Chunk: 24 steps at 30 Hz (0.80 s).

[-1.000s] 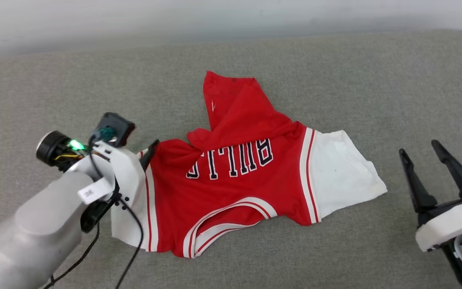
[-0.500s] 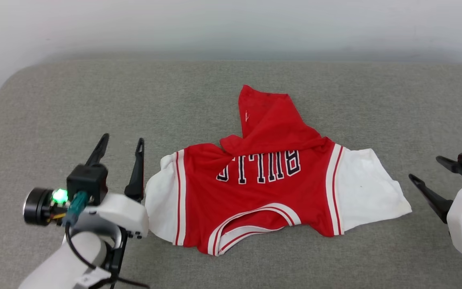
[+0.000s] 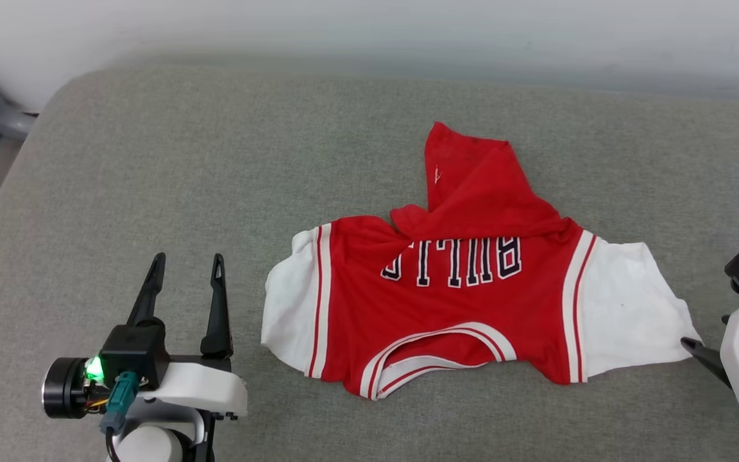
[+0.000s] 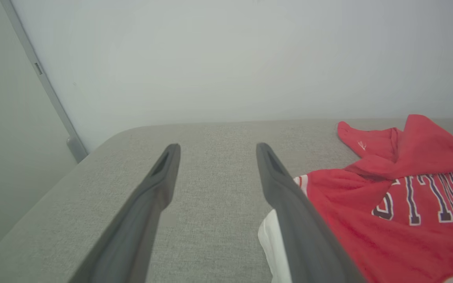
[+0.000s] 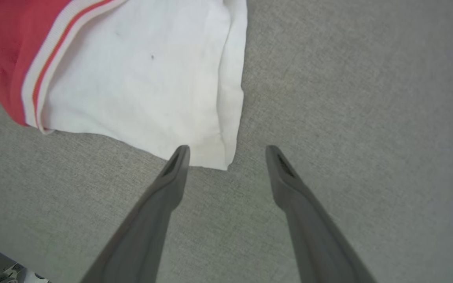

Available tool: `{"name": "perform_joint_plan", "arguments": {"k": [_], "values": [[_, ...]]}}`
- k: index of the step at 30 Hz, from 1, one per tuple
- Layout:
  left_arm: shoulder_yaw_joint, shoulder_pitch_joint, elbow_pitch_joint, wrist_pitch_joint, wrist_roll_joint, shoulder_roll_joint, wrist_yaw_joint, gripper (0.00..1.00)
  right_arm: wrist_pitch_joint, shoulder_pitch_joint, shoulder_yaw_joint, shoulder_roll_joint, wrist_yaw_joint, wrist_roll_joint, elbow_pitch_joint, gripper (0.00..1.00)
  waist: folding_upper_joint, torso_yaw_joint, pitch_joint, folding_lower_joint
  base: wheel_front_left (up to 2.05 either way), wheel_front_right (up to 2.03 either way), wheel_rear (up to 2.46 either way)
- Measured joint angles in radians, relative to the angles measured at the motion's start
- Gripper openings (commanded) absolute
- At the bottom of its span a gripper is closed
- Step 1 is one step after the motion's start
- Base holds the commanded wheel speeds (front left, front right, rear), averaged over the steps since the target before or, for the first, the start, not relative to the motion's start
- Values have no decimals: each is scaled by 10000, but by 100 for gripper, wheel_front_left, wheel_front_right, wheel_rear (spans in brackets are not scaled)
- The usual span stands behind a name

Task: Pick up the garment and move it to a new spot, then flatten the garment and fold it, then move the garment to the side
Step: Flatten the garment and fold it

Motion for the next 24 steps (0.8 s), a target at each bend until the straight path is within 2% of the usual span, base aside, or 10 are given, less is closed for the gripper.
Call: {"name": "perform_joint_plan", "arguments": {"k": [7, 13, 14, 16, 21, 24], "values": [[767, 221, 209, 0, 777, -819, -800, 100, -754, -214, 257, 625, 0, 213, 1321, 100, 0, 278, 417, 1, 0, 0, 0], [1361, 215, 445, 0, 1283, -1319, -1386, 100, -1264, -336, 798, 713, -6, 384, 2034, 100, 0, 345, 582, 0, 0, 0, 0], [1448, 219, 477, 0, 1369, -1383, -1467, 100, -1377, -358, 874, 727, -8, 441, 2100, 75, 0, 327, 576, 0, 0, 0, 0], [1636, 246, 543, 0, 1513, -1486, -1599, 100, -1776, -399, 984, 757, -8, 539, 2226, 0, 0, 274, 538, 0, 0, 0, 0], [2029, 380, 704, 0, 1833, -1649, -1942, 100, -2748, -335, 978, 744, 4, 874, 2316, 0, 0, 101, 298, 1, 0, 0, 0], [2280, 447, 779, 0, 1958, -1657, -2121, 100, -3078, -87, 663, 359, 4, 1104, 2397, 0, 0, -32, 112, 0, 0, 0, 0]]}}
